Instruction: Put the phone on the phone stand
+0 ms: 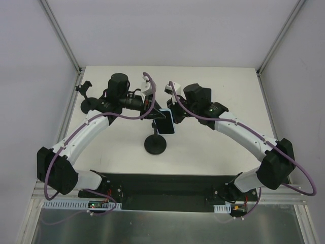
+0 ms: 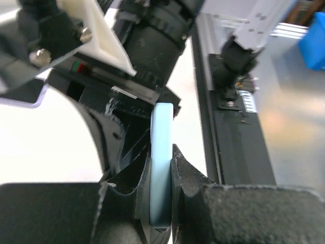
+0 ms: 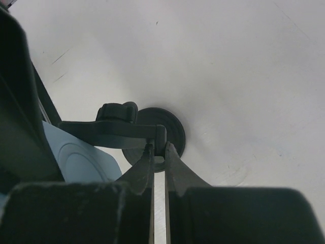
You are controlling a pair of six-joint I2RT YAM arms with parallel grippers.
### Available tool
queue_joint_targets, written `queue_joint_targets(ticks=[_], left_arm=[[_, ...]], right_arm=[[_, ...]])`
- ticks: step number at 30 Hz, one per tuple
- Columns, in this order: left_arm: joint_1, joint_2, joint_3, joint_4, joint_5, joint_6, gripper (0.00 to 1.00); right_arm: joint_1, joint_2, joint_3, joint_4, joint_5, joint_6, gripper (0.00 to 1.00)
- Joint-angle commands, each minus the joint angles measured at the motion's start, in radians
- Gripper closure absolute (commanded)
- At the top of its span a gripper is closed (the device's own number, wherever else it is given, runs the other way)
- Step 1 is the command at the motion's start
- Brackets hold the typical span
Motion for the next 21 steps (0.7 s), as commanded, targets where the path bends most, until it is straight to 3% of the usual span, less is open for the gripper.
queue_joint_targets(ticks=[1, 3, 4, 9, 13, 17, 21], left_arm=[[-0.008, -0.117, -0.055, 0.004, -0.441, -0.079, 1.00], [-0.031, -0.168, -0.063, -0.106, -0.555, -0.093, 1.00], [-0.042, -0.182, -0.066, -0.148, -0.731, -0.102, 1.00], [-0.067, -0.254, -0.125, -0.327, -1.032, -0.125, 1.00], [-0.071, -0.296, -0.177, -0.292, -1.299, -0.194, 1.00], [-0.109, -0.264, -0.143, -0.286, -1.547, -0.148, 1.00], [-0.151, -0.205, -0.117, -0.288, -1.649, -0.154, 1.00]], right_arm=[[0.030, -0.099, -0.039, 0.101, 0.192, 0.101, 0.99], [0.066, -0.119, -0.054, 0.120, 0.320, 0.113, 1.00], [0.080, -0.121, -0.055, 0.120, 0.364, 0.121, 1.00], [0.174, -0.137, -0.080, 0.173, 0.659, 0.188, 0.99], [0.206, -0.176, -0.206, 0.323, 0.806, 0.334, 1.00], [0.301, -0.217, -0.255, 0.431, 1.094, 0.354, 1.00], [0.438, -0.217, -0.248, 0.473, 1.249, 0.328, 1.00]])
